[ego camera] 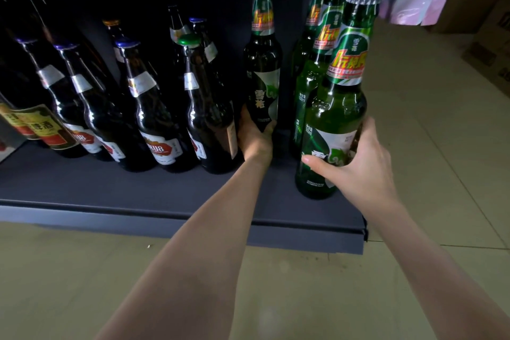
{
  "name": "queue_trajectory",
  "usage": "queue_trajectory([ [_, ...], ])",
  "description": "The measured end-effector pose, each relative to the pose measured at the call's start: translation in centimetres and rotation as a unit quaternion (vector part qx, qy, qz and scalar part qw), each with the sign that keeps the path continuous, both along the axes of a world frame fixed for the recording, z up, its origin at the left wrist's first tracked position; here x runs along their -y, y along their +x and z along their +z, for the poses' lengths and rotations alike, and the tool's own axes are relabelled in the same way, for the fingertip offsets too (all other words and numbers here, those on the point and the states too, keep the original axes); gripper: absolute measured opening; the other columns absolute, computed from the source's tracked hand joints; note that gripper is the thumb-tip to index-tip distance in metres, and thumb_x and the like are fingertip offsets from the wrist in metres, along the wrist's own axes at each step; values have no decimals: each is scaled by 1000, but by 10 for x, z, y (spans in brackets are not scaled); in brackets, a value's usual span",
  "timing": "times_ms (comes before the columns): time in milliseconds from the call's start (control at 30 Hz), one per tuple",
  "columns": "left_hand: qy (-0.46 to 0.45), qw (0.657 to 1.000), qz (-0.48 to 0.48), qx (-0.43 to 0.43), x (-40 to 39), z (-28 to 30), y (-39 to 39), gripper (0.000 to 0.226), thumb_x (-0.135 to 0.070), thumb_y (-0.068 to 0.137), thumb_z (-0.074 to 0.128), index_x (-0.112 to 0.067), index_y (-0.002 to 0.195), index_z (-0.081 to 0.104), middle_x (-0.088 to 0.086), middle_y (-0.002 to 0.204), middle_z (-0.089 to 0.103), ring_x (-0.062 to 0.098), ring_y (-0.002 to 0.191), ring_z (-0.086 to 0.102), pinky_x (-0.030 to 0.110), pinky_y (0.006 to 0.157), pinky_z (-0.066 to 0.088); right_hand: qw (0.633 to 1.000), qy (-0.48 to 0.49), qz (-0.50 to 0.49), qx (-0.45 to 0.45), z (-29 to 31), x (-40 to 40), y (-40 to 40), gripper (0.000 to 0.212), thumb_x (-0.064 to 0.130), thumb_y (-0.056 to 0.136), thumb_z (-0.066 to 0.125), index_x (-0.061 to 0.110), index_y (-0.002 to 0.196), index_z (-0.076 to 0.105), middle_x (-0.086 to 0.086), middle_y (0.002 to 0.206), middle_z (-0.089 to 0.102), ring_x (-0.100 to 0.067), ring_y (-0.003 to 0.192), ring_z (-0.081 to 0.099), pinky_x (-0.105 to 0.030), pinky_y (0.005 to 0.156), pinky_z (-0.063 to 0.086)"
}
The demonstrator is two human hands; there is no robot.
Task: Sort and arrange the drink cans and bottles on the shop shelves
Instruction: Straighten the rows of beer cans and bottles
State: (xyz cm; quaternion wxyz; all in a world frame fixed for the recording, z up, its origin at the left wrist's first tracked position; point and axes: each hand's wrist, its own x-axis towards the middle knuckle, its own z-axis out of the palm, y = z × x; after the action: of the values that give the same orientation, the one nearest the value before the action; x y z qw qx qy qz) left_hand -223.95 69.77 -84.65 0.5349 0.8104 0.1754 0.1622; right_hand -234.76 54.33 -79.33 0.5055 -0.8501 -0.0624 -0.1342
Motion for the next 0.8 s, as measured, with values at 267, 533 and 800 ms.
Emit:
queue_trajectory([
  [267, 29, 997, -65, 12, -13, -10, 11, 78, -27, 85, 66, -19, 147, 19, 5, 147, 35, 20, 136, 30, 34, 114, 24, 1000, -5, -3, -12, 2, -2, 2, 62, 28, 64, 84, 27, 106, 38, 27, 90, 51, 1, 84, 55, -8, 66, 39],
  [533, 19, 998, -66, 11, 0, -10, 15, 77, -22, 87, 62, -17, 147, 15, 9, 147, 35, 23, 136, 32, 38, 112, 26, 1000, -11, -15, -19, 2, -4, -3, 63, 29, 62, 84, 31, 104, 38, 26, 92, 55, -6, 88, 59, -20, 73, 43],
  [800, 20, 997, -79, -7, 1, -6, 18, 77, -19, 89, 60, -19, 148, 12, 8, 148, 33, 24, 136, 32, 38, 112, 26, 1000, -8, -14, -19, 0, -2, -3, 63, 28, 63, 84, 35, 104, 36, 31, 91, 52, 14, 83, 51, -6, 63, 40],
])
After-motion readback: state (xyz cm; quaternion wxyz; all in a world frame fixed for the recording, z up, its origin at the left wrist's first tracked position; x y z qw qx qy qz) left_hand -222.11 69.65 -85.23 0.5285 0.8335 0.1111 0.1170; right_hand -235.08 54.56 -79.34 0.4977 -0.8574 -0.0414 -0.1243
